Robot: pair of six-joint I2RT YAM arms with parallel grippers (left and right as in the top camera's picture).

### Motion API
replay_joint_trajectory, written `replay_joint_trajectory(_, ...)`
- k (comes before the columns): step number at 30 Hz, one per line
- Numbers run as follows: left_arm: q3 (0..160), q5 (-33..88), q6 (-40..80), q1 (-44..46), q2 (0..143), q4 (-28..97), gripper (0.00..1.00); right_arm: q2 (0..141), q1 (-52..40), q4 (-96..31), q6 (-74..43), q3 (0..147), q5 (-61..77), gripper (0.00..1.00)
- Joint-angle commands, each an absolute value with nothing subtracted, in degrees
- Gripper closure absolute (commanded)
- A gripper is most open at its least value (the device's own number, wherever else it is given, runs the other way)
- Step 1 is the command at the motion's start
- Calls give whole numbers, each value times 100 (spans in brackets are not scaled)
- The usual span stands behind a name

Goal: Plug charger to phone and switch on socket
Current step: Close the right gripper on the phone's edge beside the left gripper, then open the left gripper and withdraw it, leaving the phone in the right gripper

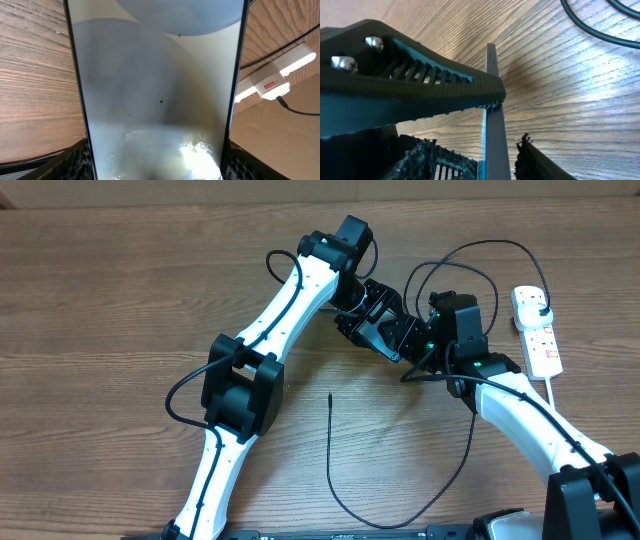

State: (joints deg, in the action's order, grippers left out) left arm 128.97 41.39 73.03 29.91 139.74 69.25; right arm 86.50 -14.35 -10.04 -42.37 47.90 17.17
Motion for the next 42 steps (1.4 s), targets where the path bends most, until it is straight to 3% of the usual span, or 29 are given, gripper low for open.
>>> replay_joint_trajectory(1, 13072, 4241, 7376, 3015, 13937, 6908, 96, 8691, -1459, -1002, -4222, 4882, 1653, 54)
replay_joint_trajectory(5, 13072, 4178, 7376, 3015, 13937, 6906, 96, 8694, -1459, -1004, -4222, 4882, 1653, 64)
replay_joint_trajectory(17, 13072, 4003, 7378, 3057, 13937, 6910, 96, 8694, -1463, -1004, -4222, 4882, 1658, 75)
replay_joint_trajectory(42, 13072, 4053, 7776, 3133, 13937, 6919, 96, 8691, -1581, -1109, -4217, 4882, 1426, 81)
